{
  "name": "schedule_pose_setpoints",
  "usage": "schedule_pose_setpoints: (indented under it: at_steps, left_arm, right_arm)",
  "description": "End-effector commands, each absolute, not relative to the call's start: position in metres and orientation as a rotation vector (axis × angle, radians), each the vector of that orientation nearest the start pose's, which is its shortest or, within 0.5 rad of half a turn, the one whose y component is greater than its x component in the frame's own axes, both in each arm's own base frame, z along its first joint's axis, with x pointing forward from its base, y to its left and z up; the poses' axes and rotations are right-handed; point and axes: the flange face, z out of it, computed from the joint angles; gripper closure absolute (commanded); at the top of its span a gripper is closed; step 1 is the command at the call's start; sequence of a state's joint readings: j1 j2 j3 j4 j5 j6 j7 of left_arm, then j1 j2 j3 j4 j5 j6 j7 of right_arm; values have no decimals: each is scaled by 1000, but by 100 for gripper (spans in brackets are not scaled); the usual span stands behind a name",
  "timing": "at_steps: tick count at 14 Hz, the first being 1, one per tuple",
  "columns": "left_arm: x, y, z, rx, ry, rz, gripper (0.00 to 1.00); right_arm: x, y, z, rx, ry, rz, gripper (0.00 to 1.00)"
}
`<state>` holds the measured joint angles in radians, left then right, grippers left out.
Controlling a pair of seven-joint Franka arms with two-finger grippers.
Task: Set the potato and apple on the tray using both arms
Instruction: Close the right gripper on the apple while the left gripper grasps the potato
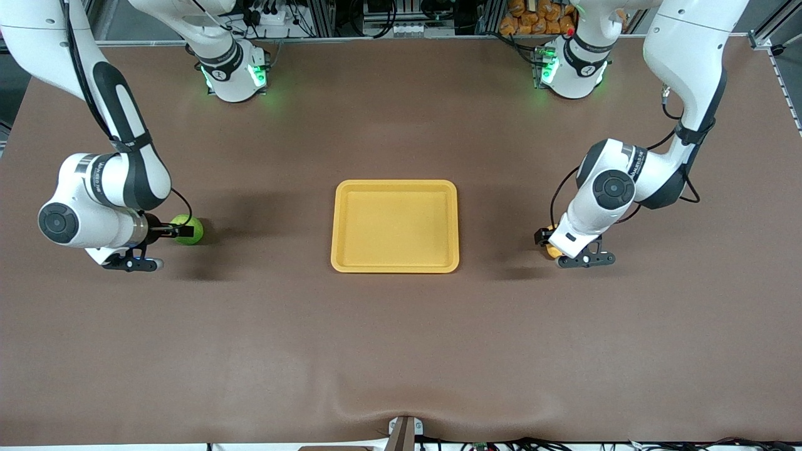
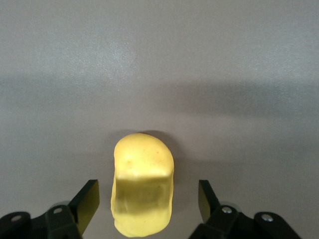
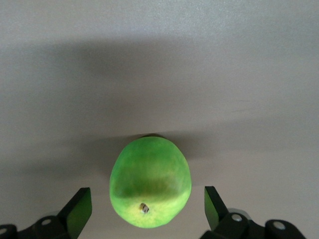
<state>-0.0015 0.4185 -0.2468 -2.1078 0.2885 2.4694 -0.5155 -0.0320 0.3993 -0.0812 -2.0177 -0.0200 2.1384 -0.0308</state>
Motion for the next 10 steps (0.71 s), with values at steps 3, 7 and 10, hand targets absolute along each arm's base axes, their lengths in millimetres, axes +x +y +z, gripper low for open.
schedule_pose_setpoints:
  at_steps: [3,7,10]
  left_arm:
    - [558,-141,216,-3052,-110,-12,18]
    - [558,-138,215,-3050,-116,-8,25]
    - [557,-138,212,-3050,-116,0,29]
  right_arm:
    - [555,-68,223,-3144,125,409,0]
    - [549,-70,205,-3148,130,382,0]
    - [545,-70,186,-3154,133,339,0]
